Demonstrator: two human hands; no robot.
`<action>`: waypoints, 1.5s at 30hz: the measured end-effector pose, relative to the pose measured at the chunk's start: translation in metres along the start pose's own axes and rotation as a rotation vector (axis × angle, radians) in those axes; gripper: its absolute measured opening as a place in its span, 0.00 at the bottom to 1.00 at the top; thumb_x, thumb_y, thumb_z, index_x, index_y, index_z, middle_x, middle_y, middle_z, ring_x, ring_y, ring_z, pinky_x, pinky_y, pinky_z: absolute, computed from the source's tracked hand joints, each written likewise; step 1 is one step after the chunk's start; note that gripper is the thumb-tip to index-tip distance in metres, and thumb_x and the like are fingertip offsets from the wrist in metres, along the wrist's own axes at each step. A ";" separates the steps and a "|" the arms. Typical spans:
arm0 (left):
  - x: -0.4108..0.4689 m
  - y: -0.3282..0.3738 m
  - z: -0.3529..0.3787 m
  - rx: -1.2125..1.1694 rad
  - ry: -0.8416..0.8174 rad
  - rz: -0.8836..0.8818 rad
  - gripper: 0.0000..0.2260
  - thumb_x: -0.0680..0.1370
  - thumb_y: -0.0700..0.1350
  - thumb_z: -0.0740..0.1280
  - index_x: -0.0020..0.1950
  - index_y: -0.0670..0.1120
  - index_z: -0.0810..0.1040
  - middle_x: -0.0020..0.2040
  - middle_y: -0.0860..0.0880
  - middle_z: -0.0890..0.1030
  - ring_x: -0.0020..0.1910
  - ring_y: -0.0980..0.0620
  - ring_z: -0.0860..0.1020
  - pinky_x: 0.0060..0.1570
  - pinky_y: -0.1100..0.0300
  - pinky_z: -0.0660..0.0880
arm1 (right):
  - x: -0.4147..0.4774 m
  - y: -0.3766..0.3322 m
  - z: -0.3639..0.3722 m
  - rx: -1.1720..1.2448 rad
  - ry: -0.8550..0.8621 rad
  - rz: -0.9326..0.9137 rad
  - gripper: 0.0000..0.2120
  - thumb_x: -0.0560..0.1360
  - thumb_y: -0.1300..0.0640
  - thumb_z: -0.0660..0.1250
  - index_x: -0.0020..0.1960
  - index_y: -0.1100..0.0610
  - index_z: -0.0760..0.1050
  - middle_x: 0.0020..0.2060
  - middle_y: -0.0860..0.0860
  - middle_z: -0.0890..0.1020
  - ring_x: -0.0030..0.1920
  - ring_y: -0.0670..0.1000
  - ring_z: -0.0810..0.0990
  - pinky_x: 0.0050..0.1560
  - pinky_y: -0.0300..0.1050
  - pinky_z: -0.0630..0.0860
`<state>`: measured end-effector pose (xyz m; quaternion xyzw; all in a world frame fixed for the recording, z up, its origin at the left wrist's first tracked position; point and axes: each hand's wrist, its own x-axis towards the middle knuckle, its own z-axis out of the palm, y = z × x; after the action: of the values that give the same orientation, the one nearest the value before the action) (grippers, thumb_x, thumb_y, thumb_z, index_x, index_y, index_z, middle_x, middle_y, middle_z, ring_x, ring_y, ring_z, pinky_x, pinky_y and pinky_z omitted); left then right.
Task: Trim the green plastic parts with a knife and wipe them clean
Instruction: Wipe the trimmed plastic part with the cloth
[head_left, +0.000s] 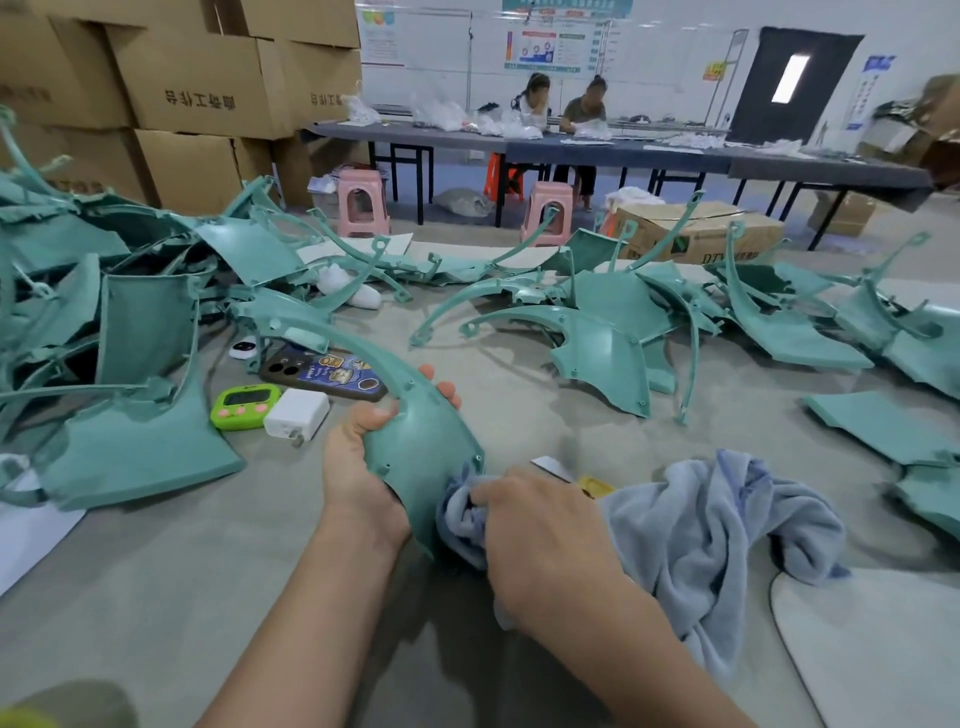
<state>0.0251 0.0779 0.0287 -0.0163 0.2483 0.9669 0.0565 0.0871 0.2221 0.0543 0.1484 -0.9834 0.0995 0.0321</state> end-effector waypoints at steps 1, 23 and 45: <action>0.000 -0.004 0.004 0.038 0.012 0.002 0.30 0.60 0.44 0.70 0.63 0.43 0.81 0.58 0.40 0.81 0.60 0.42 0.76 0.73 0.47 0.64 | -0.001 0.002 -0.004 0.005 -0.032 0.023 0.03 0.78 0.57 0.64 0.48 0.49 0.73 0.36 0.47 0.69 0.45 0.54 0.80 0.40 0.45 0.67; -0.019 -0.028 0.028 1.391 0.205 0.778 0.30 0.73 0.66 0.60 0.70 0.51 0.67 0.57 0.56 0.72 0.58 0.55 0.71 0.54 0.62 0.67 | -0.002 0.020 0.028 1.225 -0.040 0.106 0.07 0.75 0.67 0.68 0.51 0.59 0.82 0.42 0.53 0.86 0.42 0.51 0.83 0.45 0.52 0.79; -0.011 -0.021 0.010 0.762 0.256 0.389 0.10 0.75 0.51 0.67 0.47 0.49 0.87 0.38 0.50 0.82 0.37 0.48 0.77 0.39 0.55 0.75 | -0.002 0.036 0.007 1.177 0.370 0.419 0.27 0.79 0.43 0.68 0.31 0.57 0.62 0.25 0.49 0.63 0.27 0.47 0.62 0.26 0.40 0.60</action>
<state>0.0381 0.0998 0.0277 -0.0668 0.5901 0.7894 -0.1555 0.0777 0.2552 0.0408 -0.0732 -0.7509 0.6495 0.0944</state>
